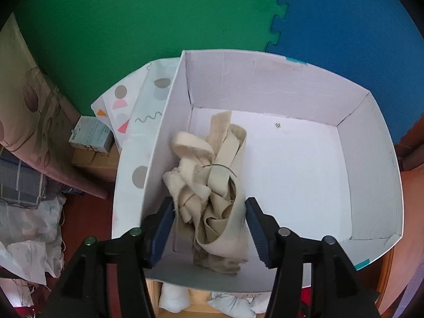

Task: Take underwear out of drawer
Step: 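Lift the beige bundle with the left tool into the white box and release while right holds red sock, then carry the red sock with the right tool into the white box and release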

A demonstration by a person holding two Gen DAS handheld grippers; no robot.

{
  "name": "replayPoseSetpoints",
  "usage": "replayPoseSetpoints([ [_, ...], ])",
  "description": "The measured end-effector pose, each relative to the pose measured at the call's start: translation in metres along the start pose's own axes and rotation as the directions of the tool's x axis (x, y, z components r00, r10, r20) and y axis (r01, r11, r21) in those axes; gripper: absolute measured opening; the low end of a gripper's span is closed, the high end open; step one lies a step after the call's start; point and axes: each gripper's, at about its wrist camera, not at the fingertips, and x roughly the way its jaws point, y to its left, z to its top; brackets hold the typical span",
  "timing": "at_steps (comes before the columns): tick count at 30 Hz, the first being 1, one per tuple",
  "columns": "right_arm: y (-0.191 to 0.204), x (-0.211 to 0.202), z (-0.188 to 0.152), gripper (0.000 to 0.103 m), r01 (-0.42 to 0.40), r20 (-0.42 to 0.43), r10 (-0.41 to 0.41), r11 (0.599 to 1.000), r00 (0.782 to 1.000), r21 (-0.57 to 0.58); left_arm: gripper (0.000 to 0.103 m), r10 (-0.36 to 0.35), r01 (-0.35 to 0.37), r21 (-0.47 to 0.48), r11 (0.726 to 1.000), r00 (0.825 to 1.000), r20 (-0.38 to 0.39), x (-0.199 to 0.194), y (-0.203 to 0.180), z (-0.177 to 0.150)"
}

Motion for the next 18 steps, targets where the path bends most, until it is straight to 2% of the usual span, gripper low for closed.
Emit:
replayPoseSetpoints([
  [5, 0.001, 0.001, 0.000, 0.041, 0.009, 0.000, -0.009, 1.000, 1.000, -0.004, 0.056, -0.010, 0.009, 0.022, 1.000, 0.999, 0.042, -0.019, -0.001, 0.002],
  [9, 0.004, 0.002, 0.001, 0.041, 0.026, -0.002, -0.026, 1.000, 1.000, -0.014, 0.056, 0.008, -0.011, 0.037, 0.999, 0.997, 0.079, -0.038, 0.000, -0.003],
  [18, 0.009, 0.003, -0.001, 0.041, 0.053, 0.004, -0.053, 0.998, 0.999, -0.026, 0.056, 0.054, -0.063, 0.060, 0.996, 0.989, 0.140, -0.084, 0.021, -0.035],
])
